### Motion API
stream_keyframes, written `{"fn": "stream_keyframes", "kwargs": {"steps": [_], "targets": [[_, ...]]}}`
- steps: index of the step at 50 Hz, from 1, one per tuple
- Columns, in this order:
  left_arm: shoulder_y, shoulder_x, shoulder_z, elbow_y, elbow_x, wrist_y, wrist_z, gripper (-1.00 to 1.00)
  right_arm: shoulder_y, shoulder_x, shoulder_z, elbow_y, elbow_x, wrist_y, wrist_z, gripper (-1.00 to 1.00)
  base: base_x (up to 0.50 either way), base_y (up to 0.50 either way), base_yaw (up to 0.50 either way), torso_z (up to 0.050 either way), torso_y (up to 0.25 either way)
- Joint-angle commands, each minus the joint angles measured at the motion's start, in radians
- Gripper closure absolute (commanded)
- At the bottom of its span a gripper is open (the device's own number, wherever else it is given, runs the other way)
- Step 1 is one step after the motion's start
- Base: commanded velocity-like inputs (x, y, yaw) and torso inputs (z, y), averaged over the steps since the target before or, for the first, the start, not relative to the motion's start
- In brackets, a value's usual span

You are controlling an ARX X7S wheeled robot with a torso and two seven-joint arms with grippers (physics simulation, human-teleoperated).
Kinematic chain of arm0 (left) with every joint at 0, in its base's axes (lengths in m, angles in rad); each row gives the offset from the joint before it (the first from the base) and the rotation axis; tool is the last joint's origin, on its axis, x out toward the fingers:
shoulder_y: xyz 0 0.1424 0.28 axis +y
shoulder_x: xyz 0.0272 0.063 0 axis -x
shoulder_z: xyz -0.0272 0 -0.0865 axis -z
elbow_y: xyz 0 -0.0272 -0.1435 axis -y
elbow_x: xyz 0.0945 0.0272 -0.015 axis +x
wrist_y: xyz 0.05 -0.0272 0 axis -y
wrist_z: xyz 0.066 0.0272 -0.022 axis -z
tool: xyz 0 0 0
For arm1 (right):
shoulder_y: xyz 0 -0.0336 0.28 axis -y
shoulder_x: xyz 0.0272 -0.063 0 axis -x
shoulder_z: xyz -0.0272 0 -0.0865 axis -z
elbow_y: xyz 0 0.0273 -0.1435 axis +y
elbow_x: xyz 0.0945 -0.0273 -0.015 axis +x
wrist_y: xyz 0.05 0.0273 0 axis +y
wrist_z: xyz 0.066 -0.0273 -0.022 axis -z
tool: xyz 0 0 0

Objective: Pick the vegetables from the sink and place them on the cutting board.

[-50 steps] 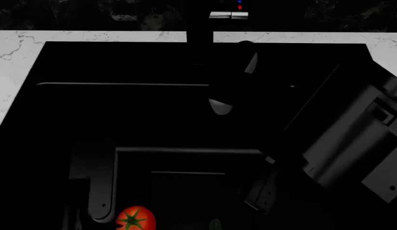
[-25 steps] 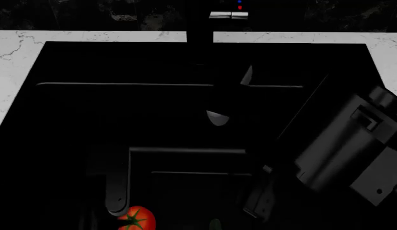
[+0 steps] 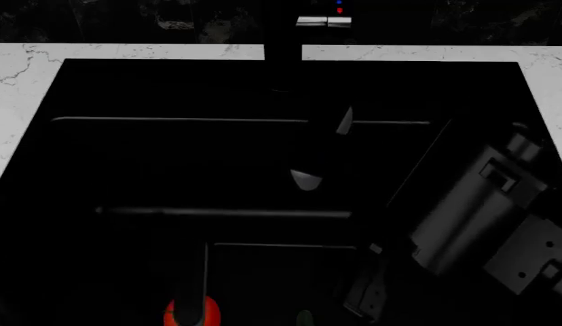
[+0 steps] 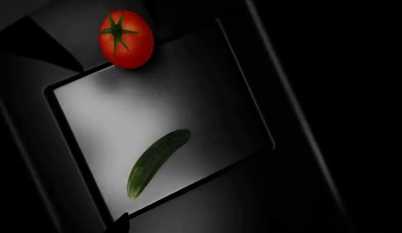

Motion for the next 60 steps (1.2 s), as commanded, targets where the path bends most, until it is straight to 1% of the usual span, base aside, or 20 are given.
{"fn": "stream_keyframes", "kwargs": {"steps": [1,7,15,26,35,40,41,43,46,48,49,52,54,55,57,60], "targets": [[0.024,0.008,0.007,-0.042,-0.003,0.016,-0.008,-1.0,-0.008,-0.004,-0.003,0.013,-0.001,-0.015,0.001,-1.0,0.0,0.0,0.0,0.0,0.0],[0.018,0.014,0.008,-0.092,0.004,0.038,-0.019,-1.0,-0.01,-0.009,0.001,0.023,-0.001,-0.027,0.002,-1.0,0.0,0.0,0.0,0.0,0.0],[0.033,0.012,0.011,-0.111,0.004,0.039,-0.027,-1.0,-0.016,-0.001,0.005,0.009,0.005,-0.02,0.009,-1.0,0.0,0.0,0.0,0.0,0.0],[0.041,0.048,0.016,-0.181,0.001,0.081,-0.033,-1.0,-0.021,0.009,0.013,-0.008,0.013,-0.013,0.02,-1.0,0.0,0.0,0.0,0.0,0.0],[0.035,0.114,0.047,-0.37,0.03,0.176,-0.044,-1.0,-0.027,0.008,0.007,-0.002,0.011,-0.019,0.022,-1.0,0.0,0.0,0.0,0.0,0.0],[0.044,0.131,0.062,-0.425,0.043,0.215,-0.054,-1.0,-0.03,0.01,0.01,-0.006,0.014,-0.019,0.027,-1.0,0.0,0.0,0.0,0.0,0.0],[0.044,0.145,0.069,-0.467,0.057,0.239,-0.078,1.0,-0.032,0.01,0.01,-0.006,0.013,-0.021,0.027,-1.0,0.0,0.0,0.0,0.0,0.0],[0.051,0.153,0.087,-0.503,0.078,0.281,-0.098,1.0,-0.034,0.01,0.01,-0.009,0.013,-0.022,0.031,-1.0,0.0,0.0,0.0,0.0,0.0],[0.057,0.164,0.091,-0.555,0.091,0.357,-0.138,1.0,-0.033,0.012,0.01,-0.013,0.014,-0.021,0.031,-1.0,0.0,0.0,0.0,0.0,0.0],[0.048,0.183,0.087,-0.605,0.09,0.383,-0.15,1.0,-0.032,0.012,0.011,-0.011,0.013,-0.023,0.032,-1.0,0.0,0.0,0.0,0.0,-0.009],[0.046,0.178,0.08,-0.584,0.082,0.366,-0.148,1.0,-0.032,0.013,0.011,-0.012,0.013,-0.022,0.034,-1.0,0.0,0.0,0.0,0.0,0.0],[0.043,0.174,0.058,-0.581,0.072,0.407,-0.19,1.0,-0.034,0.013,0.014,-0.013,0.014,-0.023,0.037,-1.0,0.0,0.0,0.0,-0.005,-0.007],[0.033,0.149,0.011,-0.542,0.053,0.463,-0.271,1.0,-0.033,0.015,0.016,-0.019,0.016,-0.021,0.04,-1.0,0.01,0.0,0.0,0.0,-0.005],[0.034,0.135,0.003,-0.503,0.042,0.436,-0.259,1.0,-0.032,0.015,0.016,-0.02,0.016,-0.02,0.039,-1.0,0.0,0.0,0.0,0.0,0.0],[0.039,0.073,-0.045,-0.347,-0.002,0.379,-0.269,1.0,-0.027,0.018,0.018,-0.025,0.016,-0.017,0.041,-1.0,0.0,0.0,0.0,0.0,0.0],[0.035,0.039,-0.093,-0.276,-0.042,0.354,-0.287,1.0,-0.026,0.017,0.016,-0.027,0.012,-0.015,0.049,-1.0,0.0,0.0,0.0,0.0,0.0]]}}
